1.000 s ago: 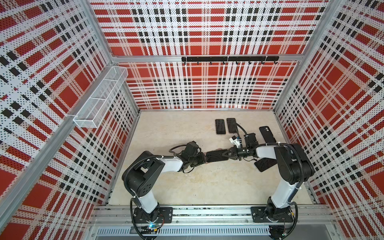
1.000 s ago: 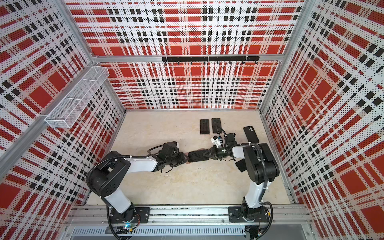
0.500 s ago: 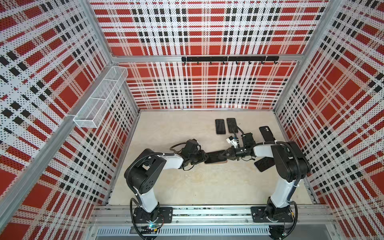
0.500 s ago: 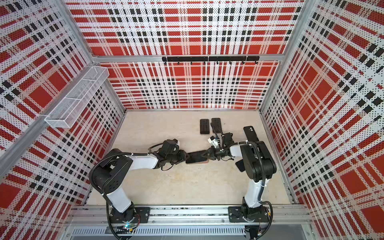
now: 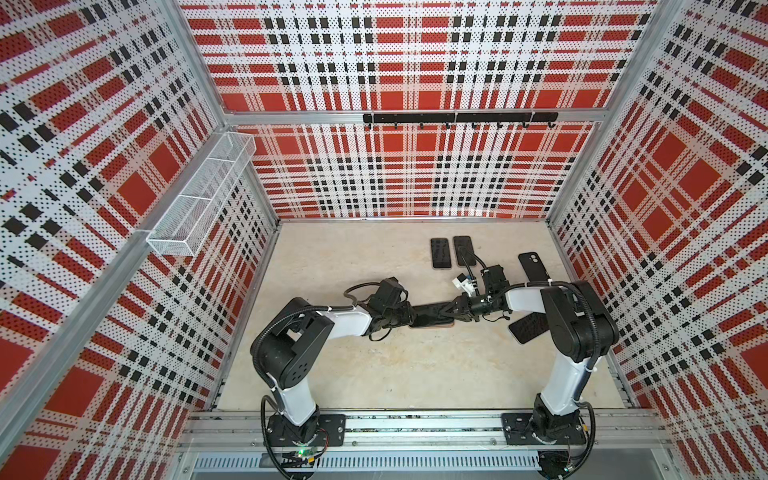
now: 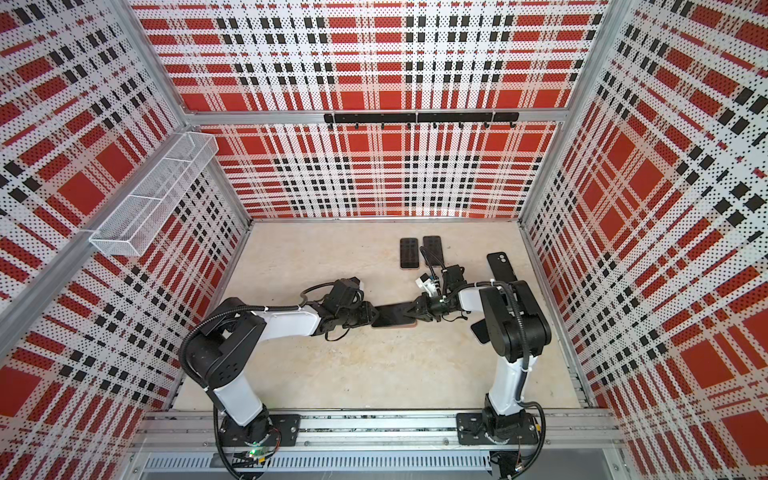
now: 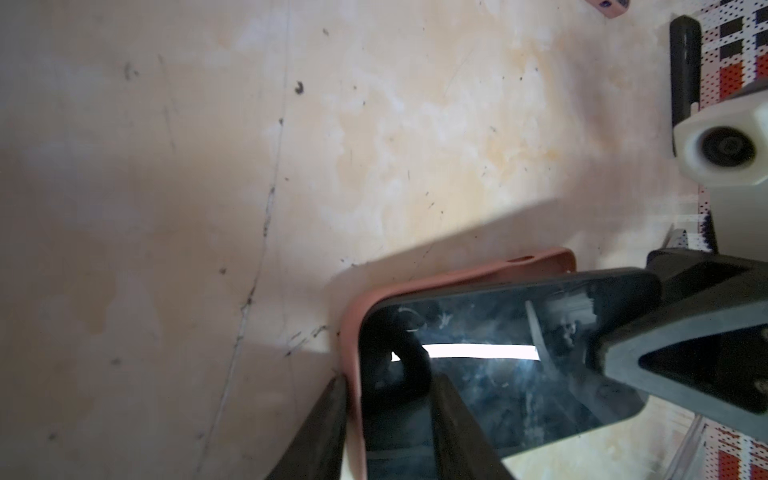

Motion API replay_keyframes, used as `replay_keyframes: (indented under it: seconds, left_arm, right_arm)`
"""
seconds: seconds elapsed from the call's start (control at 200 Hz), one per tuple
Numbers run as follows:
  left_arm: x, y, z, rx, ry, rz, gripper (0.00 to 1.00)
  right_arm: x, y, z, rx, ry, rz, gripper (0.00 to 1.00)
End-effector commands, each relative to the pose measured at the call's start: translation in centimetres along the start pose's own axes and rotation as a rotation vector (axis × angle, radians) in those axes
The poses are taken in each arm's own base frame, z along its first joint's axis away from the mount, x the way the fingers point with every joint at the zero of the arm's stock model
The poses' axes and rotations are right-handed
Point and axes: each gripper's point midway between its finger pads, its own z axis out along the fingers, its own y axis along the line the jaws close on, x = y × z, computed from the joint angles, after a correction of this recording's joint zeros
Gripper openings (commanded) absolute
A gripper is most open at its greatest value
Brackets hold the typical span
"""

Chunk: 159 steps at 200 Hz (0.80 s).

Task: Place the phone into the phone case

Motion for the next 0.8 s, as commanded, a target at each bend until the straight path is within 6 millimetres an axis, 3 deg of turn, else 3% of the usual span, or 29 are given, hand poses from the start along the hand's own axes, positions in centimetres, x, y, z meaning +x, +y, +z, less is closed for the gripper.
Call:
replay_keyframes:
  seconds: [0.0, 0.616, 0.792]
  left_arm:
    - [3.1, 1.9, 1.7, -0.081, 0.099, 0.039, 0.36]
    - [3.8, 2.2, 1.8, -0.072, 0.117, 0.046, 0.31]
    - [3.8, 1.4, 1.6, -0.021, 0.114, 0.020, 0.31]
  right_arm:
    - [3.1, -3.7, 0.3, 0.234, 0.076, 0.052, 0.22]
    - [2.4, -2.6, -3.6, 0.442, 0.095, 0.004, 0.37]
    - [2.8, -2.2, -3.6, 0.428, 0.090, 0.016, 0.34]
